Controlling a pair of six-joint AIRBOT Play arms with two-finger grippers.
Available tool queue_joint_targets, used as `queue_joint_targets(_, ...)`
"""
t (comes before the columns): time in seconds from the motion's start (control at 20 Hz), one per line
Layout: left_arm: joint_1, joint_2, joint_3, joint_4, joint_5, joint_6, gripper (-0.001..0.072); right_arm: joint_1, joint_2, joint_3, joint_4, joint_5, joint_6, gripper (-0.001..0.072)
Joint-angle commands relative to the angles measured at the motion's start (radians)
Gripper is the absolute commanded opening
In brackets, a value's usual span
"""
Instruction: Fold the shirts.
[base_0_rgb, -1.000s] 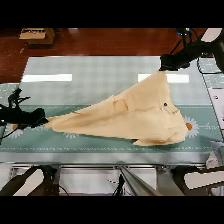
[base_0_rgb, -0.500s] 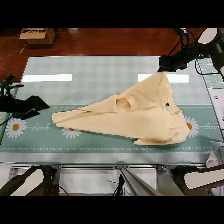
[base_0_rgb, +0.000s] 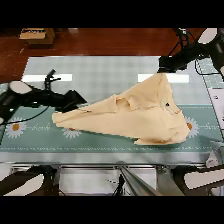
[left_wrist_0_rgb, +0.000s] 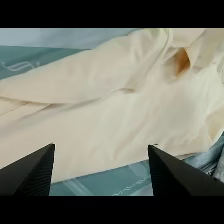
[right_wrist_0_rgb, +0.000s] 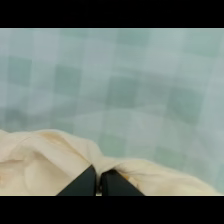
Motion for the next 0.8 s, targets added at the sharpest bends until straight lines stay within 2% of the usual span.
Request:
queue_joint_targets(0.0, -0.139, -0.130, -0.008, -0.137, 0.131, 0.003, 0.0666, 0.001, -0.001, 0.000, 0.001, 0.005, 0.000, 0.0025)
queue_joint_targets(0.15, -0.171, -0.220, -0.005, -0.234, 0.159, 0.050, 0.0666, 0.001, -0.001, 0.000, 0.001, 0.006, 0.000, 0.0025)
queue_joint_targets(0.5, -0.173, -0.265, -0.004, -0.241, 0.197, 0.053, 0.0660, 0.001, -0.001, 0.000, 0.002, 0.017, 0.000, 0.0025)
queue_joint_targets(0.55, -0.173, -0.265, -0.004, -0.241, 0.209, 0.053, 0.0641, 0.001, -0.001, 0.000, 0.002, 0.021, 0.000, 0.0025)
queue_joint_targets(0.6, -0.173, -0.265, -0.004, -0.241, 0.226, 0.053, 0.0509, 0.001, -0.001, 0.000, 0.002, 0.026, 0.000, 0.0025)
queue_joint_targets(0.65, -0.173, -0.265, -0.004, -0.241, 0.245, 0.052, 0.0433, 0.001, -0.001, 0.000, 0.002, 0.029, 0.000, 0.0025)
queue_joint_targets(0.75, -0.173, -0.265, -0.004, -0.242, 0.291, 0.051, 0.0430, 0.001, -0.001, 0.000, 0.002, 0.035, 0.000, 0.0025)
